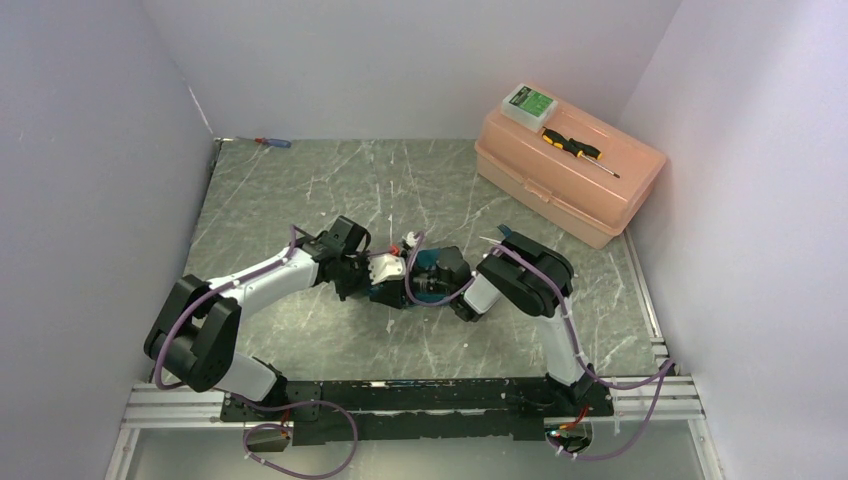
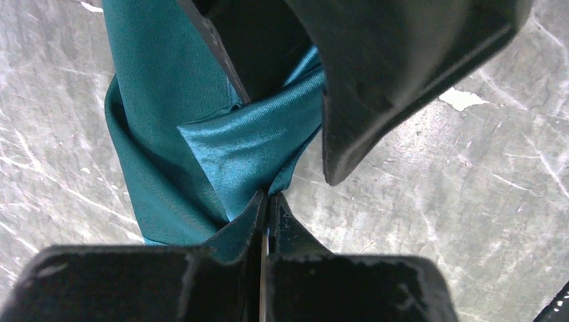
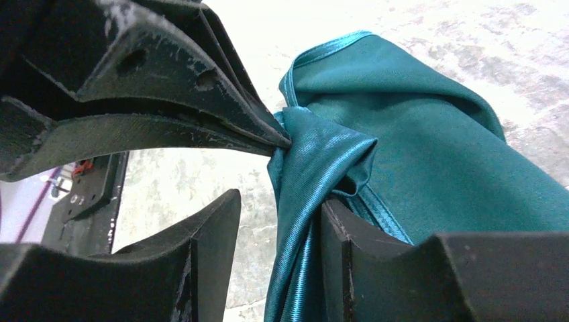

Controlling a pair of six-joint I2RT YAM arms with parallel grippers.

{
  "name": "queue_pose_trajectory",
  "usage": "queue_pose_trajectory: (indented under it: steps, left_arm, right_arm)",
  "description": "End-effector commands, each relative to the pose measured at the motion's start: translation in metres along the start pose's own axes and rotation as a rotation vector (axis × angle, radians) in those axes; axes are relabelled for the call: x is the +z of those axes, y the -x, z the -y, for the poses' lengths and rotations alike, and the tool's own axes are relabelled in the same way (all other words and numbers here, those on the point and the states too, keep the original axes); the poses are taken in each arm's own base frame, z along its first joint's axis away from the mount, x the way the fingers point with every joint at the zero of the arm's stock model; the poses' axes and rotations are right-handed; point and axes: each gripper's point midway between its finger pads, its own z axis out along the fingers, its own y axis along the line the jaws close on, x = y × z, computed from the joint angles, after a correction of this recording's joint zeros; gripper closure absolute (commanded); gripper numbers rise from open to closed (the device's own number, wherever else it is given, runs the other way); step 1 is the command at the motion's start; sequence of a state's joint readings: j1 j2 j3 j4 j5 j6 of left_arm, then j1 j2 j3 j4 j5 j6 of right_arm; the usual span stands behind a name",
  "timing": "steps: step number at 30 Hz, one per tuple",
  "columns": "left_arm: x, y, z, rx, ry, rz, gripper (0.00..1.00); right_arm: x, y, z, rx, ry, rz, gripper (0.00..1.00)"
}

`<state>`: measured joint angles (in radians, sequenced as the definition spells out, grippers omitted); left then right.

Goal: Fold the napkin into a case and place the utensils inside
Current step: Pass from the right arm to the left, then pass from the left arm to the right

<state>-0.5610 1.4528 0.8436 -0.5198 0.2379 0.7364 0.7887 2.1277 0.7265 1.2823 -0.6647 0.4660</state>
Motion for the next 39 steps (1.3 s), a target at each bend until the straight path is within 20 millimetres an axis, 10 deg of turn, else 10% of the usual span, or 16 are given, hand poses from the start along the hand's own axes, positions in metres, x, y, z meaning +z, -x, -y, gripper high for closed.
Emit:
queue_pose_trajectory:
  steps: [1,9,18,29,39]
  left_arm:
    - [-0.006,0.014,-0.008,-0.032,0.032,0.055,0.97]
    - [-0.009,0.015,-0.014,-0.051,0.045,0.059,0.97]
    - [-0.015,0.022,-0.028,-0.108,0.099,0.066,0.93]
    - [-0.040,0.020,-0.045,-0.203,0.128,0.052,0.59]
    - [-0.033,0.007,-0.020,-0.088,0.062,0.077,0.54]
  right_arm:
    - [0.014,0.025,-0.008,-0.166,-0.042,0.061,0.52]
    - [0.024,0.028,0.000,-0.253,-0.105,0.057,0.58]
    - [0.027,0.030,0.001,-0.265,-0.124,0.054,1.00]
    - [0.027,0.016,-0.007,-0.193,-0.071,0.006,1.00]
    - [0.026,0.014,-0.005,-0.139,-0.048,0.000,1.00]
